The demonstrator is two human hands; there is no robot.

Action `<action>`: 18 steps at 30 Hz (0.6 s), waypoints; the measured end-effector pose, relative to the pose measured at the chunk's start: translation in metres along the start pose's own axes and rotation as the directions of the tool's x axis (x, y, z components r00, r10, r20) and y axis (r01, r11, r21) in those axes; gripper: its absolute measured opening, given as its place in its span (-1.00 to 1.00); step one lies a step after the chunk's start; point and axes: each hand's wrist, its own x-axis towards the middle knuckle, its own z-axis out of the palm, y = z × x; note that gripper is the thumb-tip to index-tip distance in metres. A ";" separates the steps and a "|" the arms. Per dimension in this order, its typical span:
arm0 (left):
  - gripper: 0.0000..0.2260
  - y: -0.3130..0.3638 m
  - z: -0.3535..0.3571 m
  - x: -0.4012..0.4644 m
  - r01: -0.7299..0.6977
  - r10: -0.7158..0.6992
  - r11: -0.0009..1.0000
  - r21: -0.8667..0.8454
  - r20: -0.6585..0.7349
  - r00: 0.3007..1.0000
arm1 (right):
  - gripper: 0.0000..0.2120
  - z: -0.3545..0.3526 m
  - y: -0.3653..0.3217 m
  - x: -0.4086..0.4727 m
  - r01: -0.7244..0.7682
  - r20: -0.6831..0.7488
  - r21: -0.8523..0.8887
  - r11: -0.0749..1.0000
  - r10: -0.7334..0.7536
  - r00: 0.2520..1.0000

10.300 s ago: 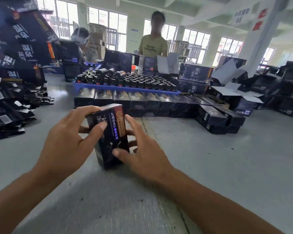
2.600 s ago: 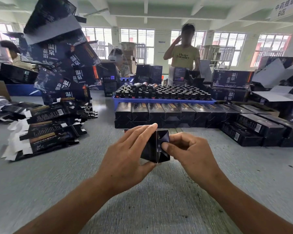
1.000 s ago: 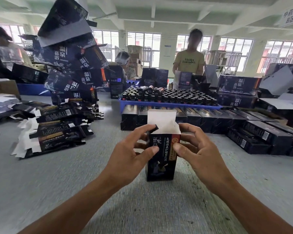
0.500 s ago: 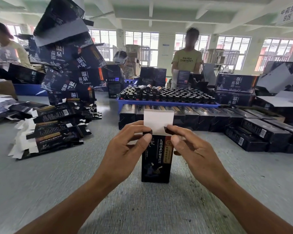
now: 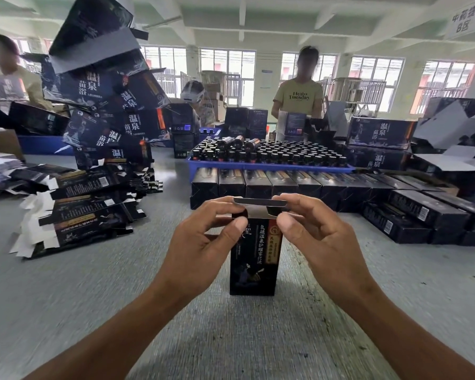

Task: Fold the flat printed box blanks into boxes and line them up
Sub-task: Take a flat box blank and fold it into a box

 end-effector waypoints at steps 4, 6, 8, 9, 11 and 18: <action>-0.77 0.001 0.001 -0.001 0.027 -0.027 0.999 -0.039 0.008 1.000 | -0.72 0.004 0.001 0.000 0.016 -0.042 -0.006 1.000 -0.017 0.999; -0.70 0.001 0.002 -0.002 0.057 -0.059 0.997 -0.048 -0.033 0.998 | -0.76 0.004 0.002 0.000 0.015 -0.053 -0.014 1.000 -0.016 0.998; -0.70 0.002 0.003 -0.001 0.059 -0.061 0.998 -0.023 -0.078 0.995 | -0.79 0.003 0.003 0.001 0.015 -0.061 -0.012 1.000 -0.015 0.998; -0.72 0.003 0.004 -0.001 0.053 -0.054 0.998 -0.018 -0.089 0.995 | -0.79 0.003 0.003 0.001 0.017 -0.064 -0.008 1.000 -0.018 0.998; -0.76 0.004 0.004 -0.001 0.045 -0.050 0.998 -0.047 -0.107 0.993 | -0.80 0.003 0.004 0.001 0.020 -0.063 0.002 1.000 -0.020 0.998; -0.73 0.004 0.002 -0.003 -0.036 0.039 0.998 0.054 -0.052 0.998 | -0.83 0.002 0.006 0.000 0.044 -0.054 -0.067 0.997 -0.047 0.997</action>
